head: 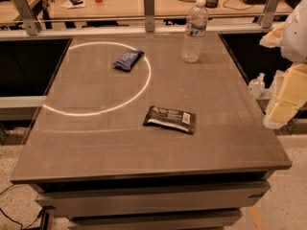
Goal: Move rxbar chocolate near rxbar blueberry
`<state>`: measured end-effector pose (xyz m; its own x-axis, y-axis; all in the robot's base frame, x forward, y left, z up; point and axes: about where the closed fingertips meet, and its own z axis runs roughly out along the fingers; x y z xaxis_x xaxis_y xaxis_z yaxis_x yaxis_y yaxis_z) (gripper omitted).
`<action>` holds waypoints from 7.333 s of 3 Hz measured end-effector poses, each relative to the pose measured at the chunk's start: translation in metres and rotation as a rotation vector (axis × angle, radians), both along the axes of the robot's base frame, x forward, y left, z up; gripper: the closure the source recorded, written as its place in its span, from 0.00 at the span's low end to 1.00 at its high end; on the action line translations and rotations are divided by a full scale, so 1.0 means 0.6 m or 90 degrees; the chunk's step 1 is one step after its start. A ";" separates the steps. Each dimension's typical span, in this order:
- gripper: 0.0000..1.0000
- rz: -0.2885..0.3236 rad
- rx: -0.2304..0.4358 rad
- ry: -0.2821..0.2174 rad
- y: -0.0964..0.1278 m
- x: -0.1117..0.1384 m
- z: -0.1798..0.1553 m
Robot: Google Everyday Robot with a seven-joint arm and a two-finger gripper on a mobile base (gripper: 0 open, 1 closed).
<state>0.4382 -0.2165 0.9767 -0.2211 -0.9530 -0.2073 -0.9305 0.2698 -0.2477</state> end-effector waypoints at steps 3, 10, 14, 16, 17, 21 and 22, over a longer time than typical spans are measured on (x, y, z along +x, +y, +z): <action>0.00 -0.067 0.102 0.009 0.006 -0.005 -0.021; 0.00 -0.007 0.375 -0.077 0.183 0.068 -0.174; 0.00 0.030 0.389 -0.025 0.240 0.104 -0.232; 0.00 0.039 0.399 -0.015 0.262 0.094 -0.255; 0.00 0.046 0.399 -0.012 0.268 0.092 -0.265; 0.87 0.056 0.394 -0.009 0.274 0.089 -0.265; 1.00 0.056 0.394 -0.009 0.273 0.089 -0.254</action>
Offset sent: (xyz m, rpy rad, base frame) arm -0.0009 -0.0025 -0.0026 0.1066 0.0194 -0.0543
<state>0.4914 -0.0525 0.8243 -0.1406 -0.6701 -0.7289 -0.9534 0.2901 -0.0828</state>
